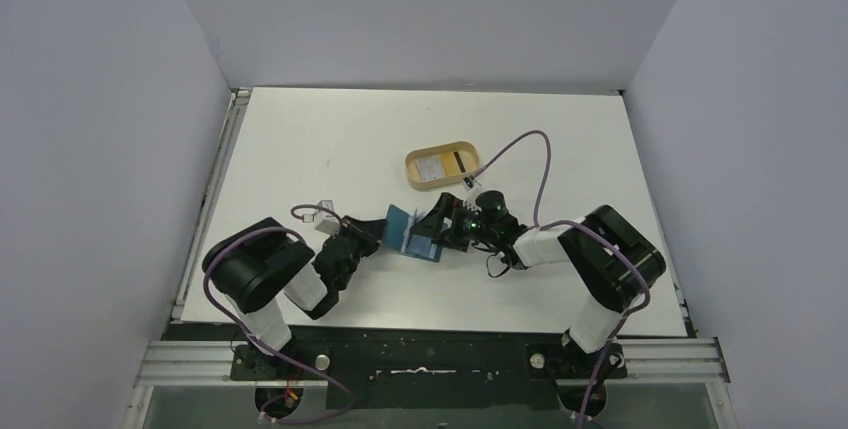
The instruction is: Take the credit cards out of the card holder
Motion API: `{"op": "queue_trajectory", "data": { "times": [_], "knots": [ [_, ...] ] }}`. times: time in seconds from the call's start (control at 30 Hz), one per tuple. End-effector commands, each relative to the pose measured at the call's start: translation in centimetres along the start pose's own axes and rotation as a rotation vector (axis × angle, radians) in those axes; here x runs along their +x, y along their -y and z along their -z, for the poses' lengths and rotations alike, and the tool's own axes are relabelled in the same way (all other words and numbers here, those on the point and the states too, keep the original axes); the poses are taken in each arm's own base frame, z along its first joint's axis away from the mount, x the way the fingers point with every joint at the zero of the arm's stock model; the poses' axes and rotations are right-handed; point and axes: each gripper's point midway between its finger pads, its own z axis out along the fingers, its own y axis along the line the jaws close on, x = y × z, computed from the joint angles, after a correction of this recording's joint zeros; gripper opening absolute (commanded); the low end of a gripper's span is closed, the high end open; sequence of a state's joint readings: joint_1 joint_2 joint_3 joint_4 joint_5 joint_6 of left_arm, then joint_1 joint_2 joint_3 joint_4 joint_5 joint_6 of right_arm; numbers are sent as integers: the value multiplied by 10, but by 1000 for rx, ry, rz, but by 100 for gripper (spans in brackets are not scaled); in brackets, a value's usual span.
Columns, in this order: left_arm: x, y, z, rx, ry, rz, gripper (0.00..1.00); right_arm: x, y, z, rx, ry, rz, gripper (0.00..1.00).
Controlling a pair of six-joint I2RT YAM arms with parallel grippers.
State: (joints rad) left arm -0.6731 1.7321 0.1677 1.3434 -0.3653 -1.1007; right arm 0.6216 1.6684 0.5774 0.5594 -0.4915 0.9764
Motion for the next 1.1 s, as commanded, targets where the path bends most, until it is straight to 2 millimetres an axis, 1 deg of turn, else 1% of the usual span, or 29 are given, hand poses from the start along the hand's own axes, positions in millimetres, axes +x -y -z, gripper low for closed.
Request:
{"op": "queue_trajectory", "data": {
  "times": [0.0,0.07,0.13,0.23,0.3,0.37,0.43,0.47,0.53,0.6,0.63,0.67,0.7,0.73,0.8,0.87,0.93,1.07],
  "knots": [
    [8,-2,6,-15,41,1,0,-19,-55,-8,-262,69,-20,95],
    [11,-13,8,-48,46,-16,0,-21,-63,-10,-291,70,-17,95],
    [11,-24,11,-81,57,-33,0,-25,-64,-11,-266,74,-14,94],
    [8,-35,16,-114,73,-55,0,-24,-49,-6,-124,59,49,97],
    [4,-36,17,-117,84,-67,0,-26,-40,6,-29,65,102,99],
    [2,-34,19,-112,91,-84,0,-30,-25,24,94,64,159,100],
    [-1,-27,18,-90,97,-101,0,-39,-17,44,186,80,224,100],
    [-2,-20,16,-71,97,-114,0,-48,-22,56,203,109,270,100],
    [-4,-4,14,-24,94,-142,0,-58,-25,74,245,131,316,100],
    [-5,15,11,20,84,-163,0,-68,-32,86,271,150,357,100],
    [-1,19,10,8,58,-197,0,-72,-36,89,277,156,372,100],
    [1,25,9,-1,36,-237,0,-74,-38,91,284,158,384,100],
    [1,37,8,-7,20,-278,0,-76,-40,92,285,160,390,100],
    [3,42,10,-33,-9,-337,0,-78,-41,91,284,160,394,100],
    [-2,63,12,-51,-27,-413,0,-78,-42,90,279,158,393,100],
    [-7,77,12,-32,-27,-463,0,-76,-43,88,264,157,390,100],
    [-4,77,12,-52,-62,-510,0,-75,-45,85,251,155,389,100],
    [11,76,12,-120,-122,-568,0,-76,-49,86,238,154,396,100]
  ]
}}
